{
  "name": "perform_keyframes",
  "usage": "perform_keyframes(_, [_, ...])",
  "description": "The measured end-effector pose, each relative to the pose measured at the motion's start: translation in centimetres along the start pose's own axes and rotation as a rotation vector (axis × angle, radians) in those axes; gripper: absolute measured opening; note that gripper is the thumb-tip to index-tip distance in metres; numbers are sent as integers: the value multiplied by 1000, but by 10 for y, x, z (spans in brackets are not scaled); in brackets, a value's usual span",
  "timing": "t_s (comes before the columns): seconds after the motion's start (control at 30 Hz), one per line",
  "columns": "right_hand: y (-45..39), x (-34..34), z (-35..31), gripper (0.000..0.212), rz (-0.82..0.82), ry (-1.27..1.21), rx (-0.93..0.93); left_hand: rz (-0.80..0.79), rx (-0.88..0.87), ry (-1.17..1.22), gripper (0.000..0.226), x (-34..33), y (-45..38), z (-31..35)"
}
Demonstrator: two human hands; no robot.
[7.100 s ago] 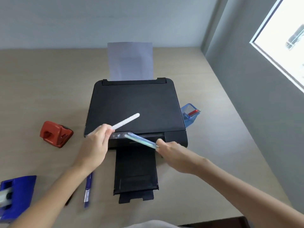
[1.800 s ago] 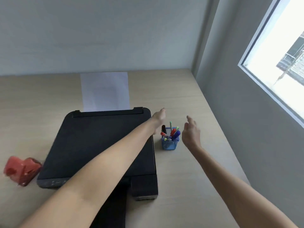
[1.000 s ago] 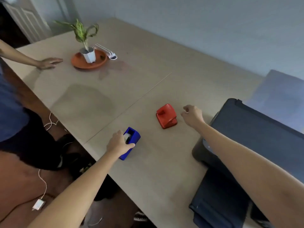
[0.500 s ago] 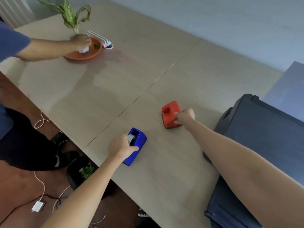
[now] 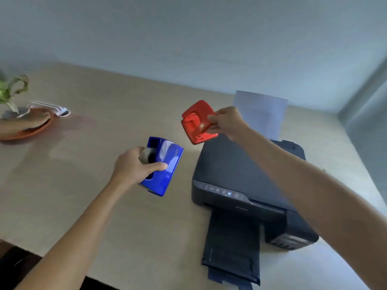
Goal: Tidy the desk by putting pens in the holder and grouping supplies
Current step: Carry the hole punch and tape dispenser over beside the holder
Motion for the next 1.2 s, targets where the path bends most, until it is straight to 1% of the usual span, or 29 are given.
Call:
perform_keyframes(0.07, [14, 69, -5, 9, 77, -10, 21, -79, -77, 47, 29, -37, 3, 52])
perform_keyframes(0.13, [28, 135, -3, 10, 143, -10, 37, -151, -117, 86, 25, -80, 7, 96])
perform_keyframes(0.3, [75, 299, 34, 10, 357, -27, 23, -334, -242, 42, 28, -211, 32, 191])
perform_keyframes(0.37, [92, 349, 58, 16, 440, -37, -20, -416, -254, 6, 39, -262, 45, 215])
perform_keyframes(0.4, [101, 376, 73, 18, 476, -43, -41, -455, -255, -19, 41, -291, 54, 226])
perform_keyframes(0.5, [124, 433, 118, 17, 565, -83, -114, -563, -271, -118, 29, -369, 83, 246])
perform_keyframes(0.57, [138, 464, 150, 13, 622, -112, -167, -620, -276, -230, 38, -420, 99, 250])
perform_keyframes(0.63, [147, 485, 181, 9, 659, -121, -225, -652, -282, -323, 54, -463, 109, 248])
perform_keyframes(0.67, [150, 494, 197, 9, 675, -131, -254, -663, -270, -369, 56, -481, 113, 245])
perform_keyframes(0.77, [156, 508, 241, 14, 706, -147, -335, -668, -207, -442, 36, -521, 118, 228])
perform_keyframes(0.8, [156, 512, 256, 12, 714, -156, -360, -653, -188, -464, 34, -533, 116, 222])
perform_keyframes(0.87, [154, 513, 285, 9, 713, -193, -406, -622, -144, -537, 42, -550, 110, 205])
perform_keyframes(0.93, [149, 512, 313, 11, 702, -211, -450, -590, -99, -574, 46, -572, 98, 185])
perform_keyframes(1.0, [144, 505, 334, 10, 687, -210, -489, -557, -56, -580, 48, -574, 96, 179])
perform_keyframes(1.13, [132, 485, 370, 12, 659, -212, -536, -478, 17, -570, 64, -570, 97, 177])
perform_keyframes(1.2, [125, 475, 384, 13, 645, -203, -555, -469, 59, -569, 66, -576, 99, 172])
Point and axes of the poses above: each hand's wrist, its own y-axis away from the middle knuckle, its own x-axis out of the back of the hand, z = x × y, the point moved 7 cm from there along -y, towards the middle knuckle, and after that the axes turned 1 degree about -z, right-handed, at the moved point
